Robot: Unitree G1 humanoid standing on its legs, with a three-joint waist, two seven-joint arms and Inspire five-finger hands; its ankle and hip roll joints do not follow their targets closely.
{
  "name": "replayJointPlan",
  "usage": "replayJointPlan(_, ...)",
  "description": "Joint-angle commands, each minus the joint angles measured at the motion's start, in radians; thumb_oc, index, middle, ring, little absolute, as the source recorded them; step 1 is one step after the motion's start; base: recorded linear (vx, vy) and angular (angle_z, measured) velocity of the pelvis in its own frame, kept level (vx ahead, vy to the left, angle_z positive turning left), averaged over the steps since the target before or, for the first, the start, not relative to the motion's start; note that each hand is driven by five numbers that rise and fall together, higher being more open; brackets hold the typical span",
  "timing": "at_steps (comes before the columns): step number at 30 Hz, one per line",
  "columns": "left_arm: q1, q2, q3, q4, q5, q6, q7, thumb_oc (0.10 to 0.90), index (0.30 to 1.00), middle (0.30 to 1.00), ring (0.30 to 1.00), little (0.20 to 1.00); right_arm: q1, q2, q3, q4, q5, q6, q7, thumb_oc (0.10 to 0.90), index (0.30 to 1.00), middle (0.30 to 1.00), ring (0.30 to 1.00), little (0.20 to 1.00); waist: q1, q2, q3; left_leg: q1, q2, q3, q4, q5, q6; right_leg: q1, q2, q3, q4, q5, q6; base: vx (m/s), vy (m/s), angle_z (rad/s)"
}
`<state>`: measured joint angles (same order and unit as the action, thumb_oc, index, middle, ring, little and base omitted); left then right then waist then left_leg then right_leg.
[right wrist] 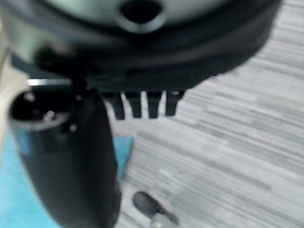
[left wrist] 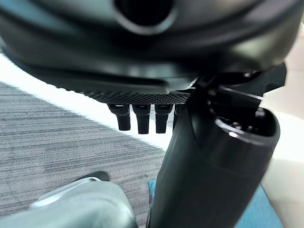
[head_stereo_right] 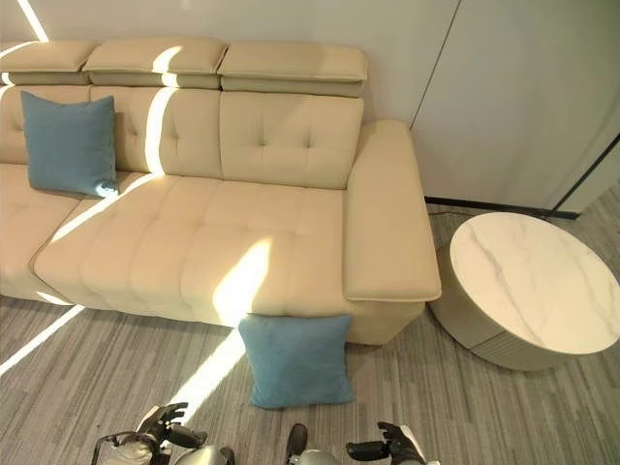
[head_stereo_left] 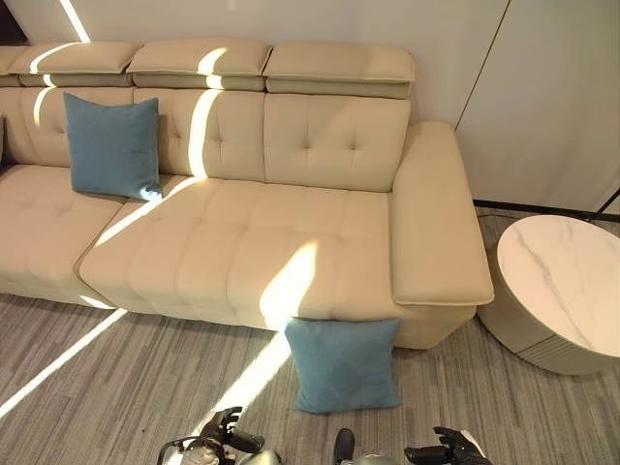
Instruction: Pick up all the scattered cushions and arrange them neatly on the sofa.
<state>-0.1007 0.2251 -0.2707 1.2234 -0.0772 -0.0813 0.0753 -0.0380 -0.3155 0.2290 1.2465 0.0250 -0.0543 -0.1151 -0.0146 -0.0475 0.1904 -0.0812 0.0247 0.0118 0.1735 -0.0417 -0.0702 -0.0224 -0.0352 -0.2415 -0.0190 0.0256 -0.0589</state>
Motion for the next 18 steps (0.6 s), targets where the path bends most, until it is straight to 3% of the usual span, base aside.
replayJointPlan(1,0.025,0.010,-0.003,0.009,0.010,-0.005,0.008,0.800,0.900,0.900,0.900,0.900,0.024,-0.048,0.005,0.009,0.018,-0.013,-0.022,0.800,0.900,0.900,0.900,0.900,0.014,-0.003,-0.035,0.019,-0.013,-0.015,-0.093,0.022,0.013,0.053,-0.014,0.085,0.002,-0.047,0.138,0.06,0.058,-0.03)
replayJointPlan(9,0.036,0.013,0.020,0.017,0.007,0.000,0.008,0.800,0.900,0.900,0.900,0.900,0.029,-0.026,0.005,0.023,0.014,-0.007,-0.019,0.800,0.900,0.900,0.900,0.900,0.027,-0.005,-0.064,0.077,-0.028,-0.005,-0.137,0.009,0.033,0.073,-0.030,0.100,-0.027,-0.025,0.164,0.06,0.087,-0.20)
replayJointPlan(12,0.036,0.019,0.028,0.016,-0.001,0.000,0.008,0.800,0.900,0.900,0.900,0.900,0.018,-0.022,0.013,0.011,0.000,-0.001,-0.018,0.800,0.900,0.900,0.900,0.900,0.043,-0.002,-0.051,0.075,-0.028,0.013,-0.123,-0.010,0.053,0.018,-0.054,0.093,0.092,-0.034,0.182,-0.04,0.098,-0.15)
replayJointPlan(13,0.030,0.030,0.029,0.008,-0.003,0.000,0.010,0.800,0.900,0.900,0.900,0.900,0.005,-0.022,0.018,-0.002,-0.002,-0.002,-0.015,0.800,0.900,0.900,0.900,0.900,0.041,0.002,-0.025,0.073,-0.026,0.015,-0.110,-0.014,0.070,-0.054,-0.072,0.102,0.222,-0.023,0.216,-0.07,0.079,-0.37)
replayJointPlan(15,0.024,0.037,0.025,0.006,0.000,-0.001,0.012,0.800,0.900,0.900,0.900,0.900,0.004,-0.021,0.016,-0.010,0.003,-0.003,-0.014,0.800,0.900,0.900,0.900,0.900,0.033,0.003,-0.017,0.071,-0.029,0.002,-0.100,-0.019,0.076,-0.084,-0.079,0.139,0.273,-0.024,0.229,-0.03,0.006,-0.36)
replayJointPlan(18,0.022,0.039,0.026,0.004,0.005,-0.003,0.012,0.800,0.900,0.900,0.900,0.900,0.005,-0.024,0.007,-0.008,0.003,-0.004,-0.017,0.800,0.900,0.900,0.900,0.900,0.036,0.010,-0.021,0.079,-0.018,-0.004,-0.104,-0.029,0.071,-0.068,-0.133,0.123,0.219,-0.016,0.219,0.02,-0.085,0.05)
